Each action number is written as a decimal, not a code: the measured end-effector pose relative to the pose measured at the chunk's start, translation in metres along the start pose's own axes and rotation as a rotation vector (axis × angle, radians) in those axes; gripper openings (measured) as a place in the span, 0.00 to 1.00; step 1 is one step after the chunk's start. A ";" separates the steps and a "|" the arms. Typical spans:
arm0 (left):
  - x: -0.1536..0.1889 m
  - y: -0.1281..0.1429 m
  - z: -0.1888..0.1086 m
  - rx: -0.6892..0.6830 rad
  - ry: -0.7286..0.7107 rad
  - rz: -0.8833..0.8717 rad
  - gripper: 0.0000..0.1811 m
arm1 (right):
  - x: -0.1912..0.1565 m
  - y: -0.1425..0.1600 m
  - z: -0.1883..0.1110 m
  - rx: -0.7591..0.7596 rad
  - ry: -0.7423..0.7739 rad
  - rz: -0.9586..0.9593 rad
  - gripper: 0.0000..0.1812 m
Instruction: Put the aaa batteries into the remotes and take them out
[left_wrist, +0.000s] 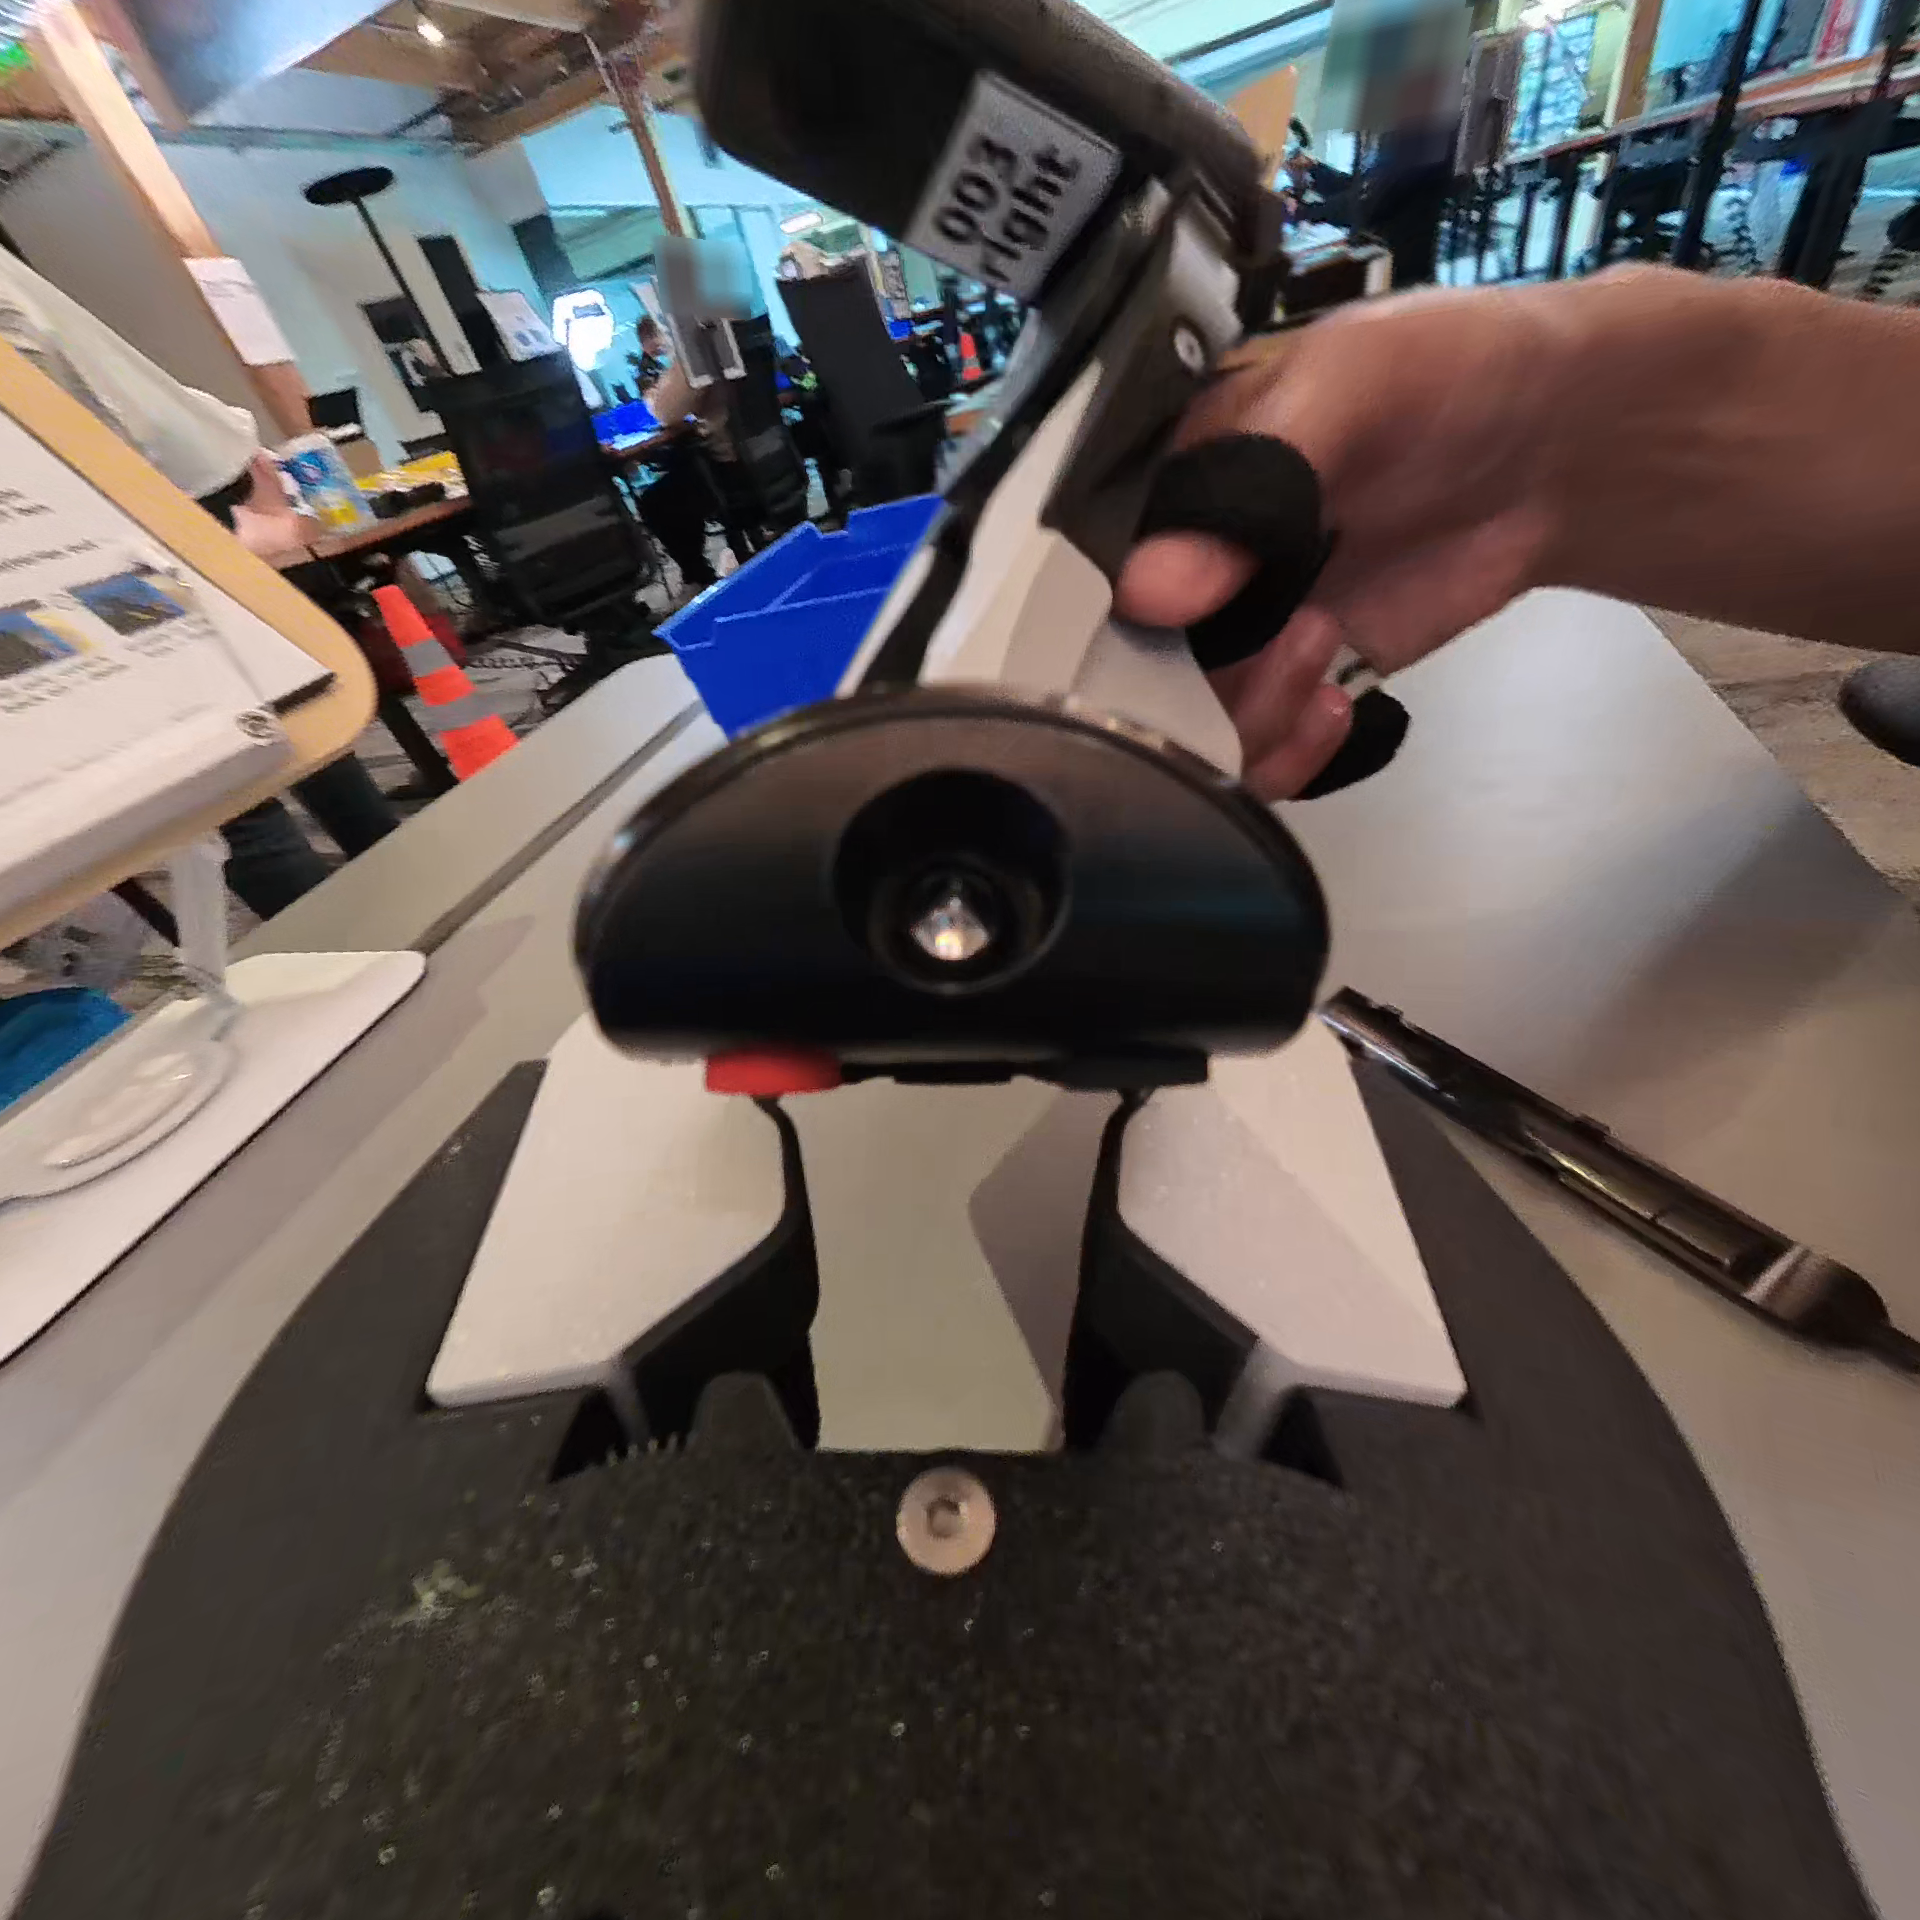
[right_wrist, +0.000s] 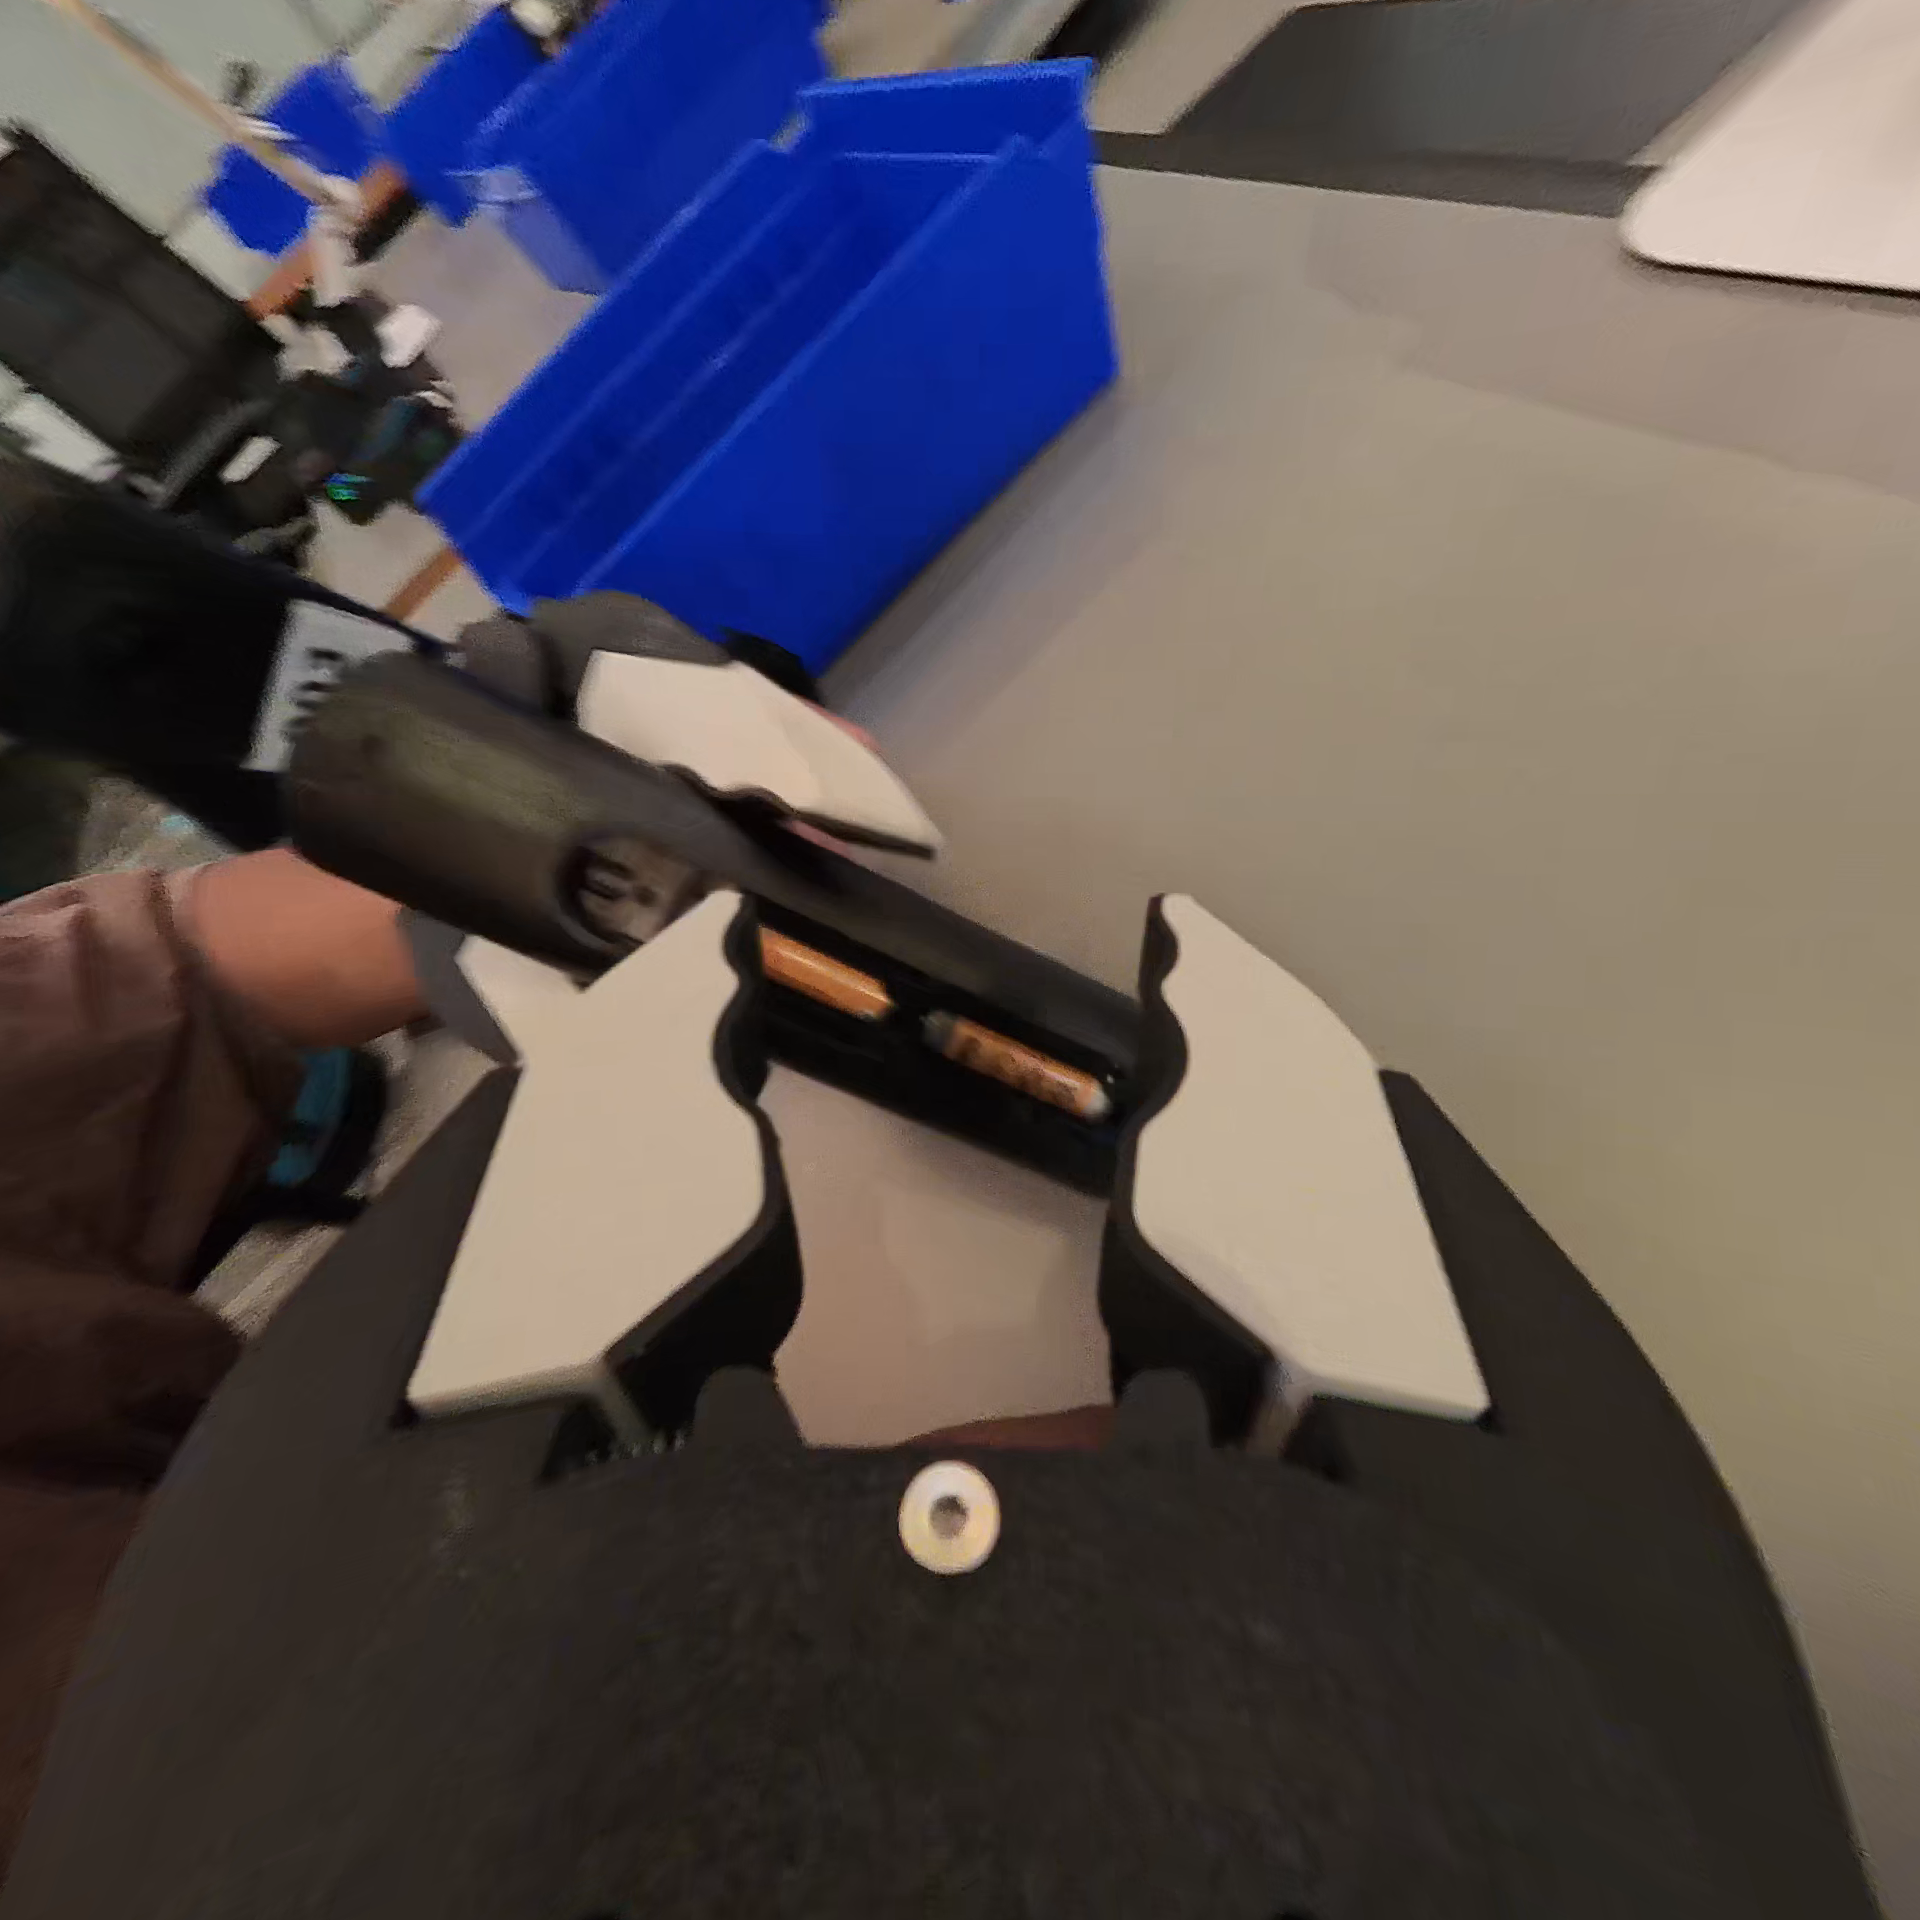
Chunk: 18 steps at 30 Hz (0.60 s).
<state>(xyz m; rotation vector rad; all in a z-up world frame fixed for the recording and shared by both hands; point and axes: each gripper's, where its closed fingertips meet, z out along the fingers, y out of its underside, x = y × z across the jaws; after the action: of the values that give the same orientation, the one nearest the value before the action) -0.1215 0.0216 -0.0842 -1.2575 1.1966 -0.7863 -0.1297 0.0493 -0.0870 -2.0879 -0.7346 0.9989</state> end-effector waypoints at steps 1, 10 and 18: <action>-0.002 -0.001 -0.001 0.007 -0.015 -0.001 0.34 | 0.006 0.003 -0.001 0.001 0.040 0.012 0.41; -0.005 -0.001 -0.001 -0.003 -0.079 0.069 0.34 | 0.003 0.018 0.010 0.018 -0.086 0.248 0.56; -0.008 0.001 0.001 -0.028 -0.135 0.130 0.34 | 0.008 0.022 0.013 0.043 -0.078 0.297 0.63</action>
<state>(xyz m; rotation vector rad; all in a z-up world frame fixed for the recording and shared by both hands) -0.1226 0.0297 -0.0833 -1.2230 1.1697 -0.5822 -0.1324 0.0463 -0.1134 -2.1712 -0.4426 1.2502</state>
